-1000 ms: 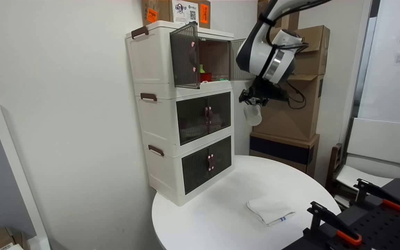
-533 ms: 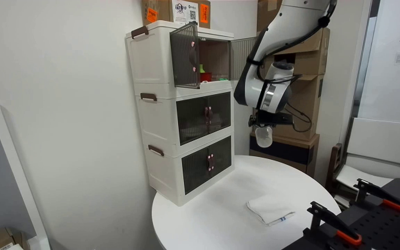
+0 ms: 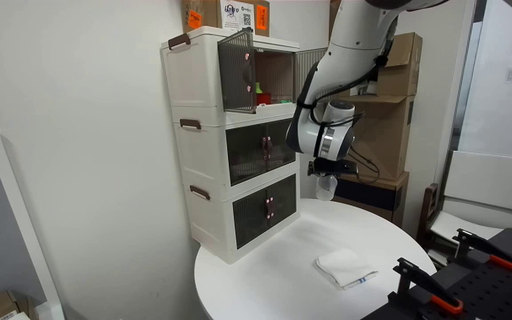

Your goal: Remove the jug from the topmost cabinet.

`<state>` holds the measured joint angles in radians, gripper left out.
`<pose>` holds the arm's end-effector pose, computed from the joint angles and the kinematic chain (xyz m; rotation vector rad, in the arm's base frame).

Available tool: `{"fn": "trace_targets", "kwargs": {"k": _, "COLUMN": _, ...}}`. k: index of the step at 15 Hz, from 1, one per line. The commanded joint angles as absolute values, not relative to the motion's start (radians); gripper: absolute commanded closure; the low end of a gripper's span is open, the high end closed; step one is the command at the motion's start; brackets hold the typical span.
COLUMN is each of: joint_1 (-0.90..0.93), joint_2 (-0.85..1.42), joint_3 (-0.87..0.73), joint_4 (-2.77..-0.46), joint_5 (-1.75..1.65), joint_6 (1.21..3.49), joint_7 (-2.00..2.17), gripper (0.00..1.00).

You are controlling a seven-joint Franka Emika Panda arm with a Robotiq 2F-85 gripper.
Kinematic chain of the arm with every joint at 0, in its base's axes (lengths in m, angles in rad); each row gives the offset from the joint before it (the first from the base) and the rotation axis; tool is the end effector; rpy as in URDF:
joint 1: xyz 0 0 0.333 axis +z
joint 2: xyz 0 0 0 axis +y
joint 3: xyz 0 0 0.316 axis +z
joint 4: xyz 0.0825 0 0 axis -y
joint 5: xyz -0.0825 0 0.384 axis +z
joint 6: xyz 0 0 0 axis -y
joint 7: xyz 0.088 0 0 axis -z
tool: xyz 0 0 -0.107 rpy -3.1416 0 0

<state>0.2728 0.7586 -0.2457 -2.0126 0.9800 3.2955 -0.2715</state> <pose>0.5921 -0.0655 0.1386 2.8122 -0.8705 0.8293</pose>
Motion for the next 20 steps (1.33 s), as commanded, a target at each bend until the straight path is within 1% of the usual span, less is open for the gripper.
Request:
{"fn": "trace_targets", "kwargs": {"k": 1, "joint_1": 0.319, "joint_2": 0.849, "joint_3": -0.315, "joint_4": -1.912, "joint_5": 0.99, "joint_6": 3.204, "joint_7": -0.194, "gripper": 1.0}}
{"fn": "trace_targets", "kwargs": {"k": 7, "joint_1": 0.303, "joint_2": 0.919, "joint_3": -0.327, "joint_4": -1.82, "joint_5": 0.971, "joint_6": 3.082, "joint_7": -0.123, "gripper": 1.0}}
{"fn": "trace_targets", "kwargs": {"k": 8, "joint_1": 0.24, "joint_2": 0.909, "joint_3": -0.269, "joint_4": -1.834, "joint_5": 0.83, "joint_6": 3.109, "joint_7": -0.019, "gripper": 1.0}}
{"fn": "trace_targets", "kwargs": {"k": 11, "joint_1": 0.198, "joint_2": 0.927, "joint_3": -0.239, "joint_4": -1.821, "joint_5": 0.694, "joint_6": 3.101, "joint_7": 0.084, "gripper": 1.0}}
{"fn": "trace_targets", "kwargs": {"k": 20, "joint_1": 0.118, "joint_2": 1.02, "joint_3": -0.216, "joint_4": -1.784, "joint_5": 0.404, "joint_6": 3.101, "joint_7": 0.276, "gripper": 1.0}}
